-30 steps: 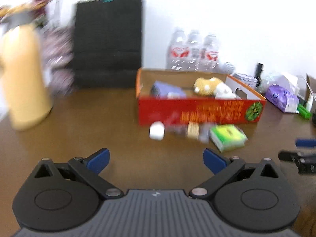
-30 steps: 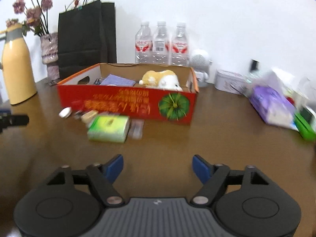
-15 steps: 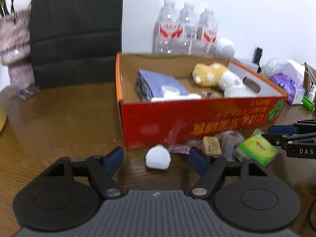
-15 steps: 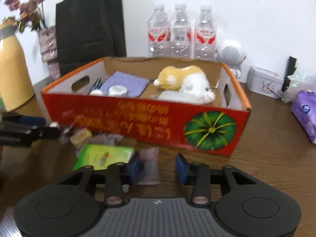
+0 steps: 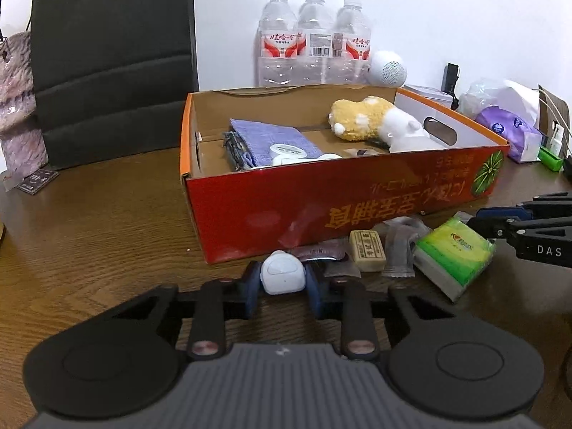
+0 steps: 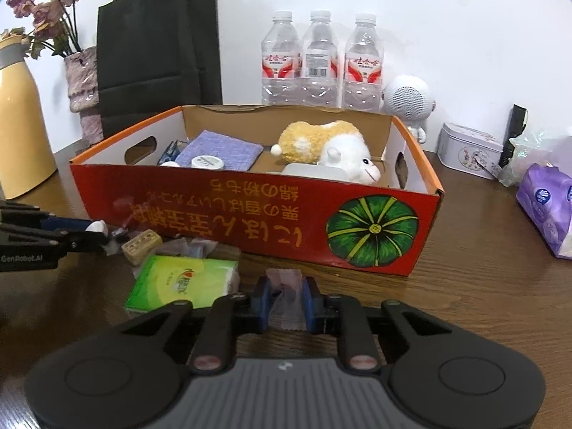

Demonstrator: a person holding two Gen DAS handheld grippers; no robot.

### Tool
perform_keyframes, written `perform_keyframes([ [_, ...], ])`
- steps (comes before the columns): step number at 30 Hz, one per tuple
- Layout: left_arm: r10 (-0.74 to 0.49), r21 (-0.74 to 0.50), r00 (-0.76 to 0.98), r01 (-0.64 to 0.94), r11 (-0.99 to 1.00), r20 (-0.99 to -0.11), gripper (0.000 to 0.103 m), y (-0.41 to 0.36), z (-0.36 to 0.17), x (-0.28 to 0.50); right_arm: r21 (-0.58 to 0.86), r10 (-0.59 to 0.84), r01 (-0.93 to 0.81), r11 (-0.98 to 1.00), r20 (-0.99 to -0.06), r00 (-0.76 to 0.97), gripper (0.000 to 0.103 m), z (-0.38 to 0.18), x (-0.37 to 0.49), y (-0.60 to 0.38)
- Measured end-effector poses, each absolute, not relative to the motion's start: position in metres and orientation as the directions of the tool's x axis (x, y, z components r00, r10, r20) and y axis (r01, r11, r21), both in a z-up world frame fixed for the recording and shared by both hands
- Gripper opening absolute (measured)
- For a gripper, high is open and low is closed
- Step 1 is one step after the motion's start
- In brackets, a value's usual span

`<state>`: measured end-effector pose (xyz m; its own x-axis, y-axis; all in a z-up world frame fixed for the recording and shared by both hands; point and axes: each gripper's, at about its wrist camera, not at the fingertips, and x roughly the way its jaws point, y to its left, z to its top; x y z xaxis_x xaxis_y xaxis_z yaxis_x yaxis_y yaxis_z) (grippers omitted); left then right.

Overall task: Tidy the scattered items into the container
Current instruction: 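Grasp the small white cap with the left gripper while the right gripper grasps a clear bag, then lift the cap and bag and carry both toward the box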

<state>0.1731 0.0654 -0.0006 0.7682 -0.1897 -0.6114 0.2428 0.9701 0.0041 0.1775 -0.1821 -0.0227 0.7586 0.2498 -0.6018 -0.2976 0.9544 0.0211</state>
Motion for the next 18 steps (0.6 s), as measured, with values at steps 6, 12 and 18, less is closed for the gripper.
perform_keyframes([
  [6, -0.103, 0.003, 0.778, 0.134, 0.991, -0.62, 0.027, 0.064, 0.006, 0.161, 0.036, 0.243, -0.275, 0.961, -0.582, 0.776, 0.016, -0.021, 0.177, -0.187],
  [12, -0.023, -0.029, 0.891, 0.011, 1.0, -0.454, 0.027, 0.065, 0.06, 0.057, 0.02, 0.183, -0.195, 0.981, -0.454, 0.872, 0.016, 0.015, 0.125, -0.208],
  [18, -0.063, -0.109, 0.891, 0.015, 0.994, -0.449, 0.027, 0.03, 0.056, -0.03, 0.073, 0.231, -0.22, 0.973, -0.389, 0.892, 0.016, 0.025, 0.025, -0.206],
])
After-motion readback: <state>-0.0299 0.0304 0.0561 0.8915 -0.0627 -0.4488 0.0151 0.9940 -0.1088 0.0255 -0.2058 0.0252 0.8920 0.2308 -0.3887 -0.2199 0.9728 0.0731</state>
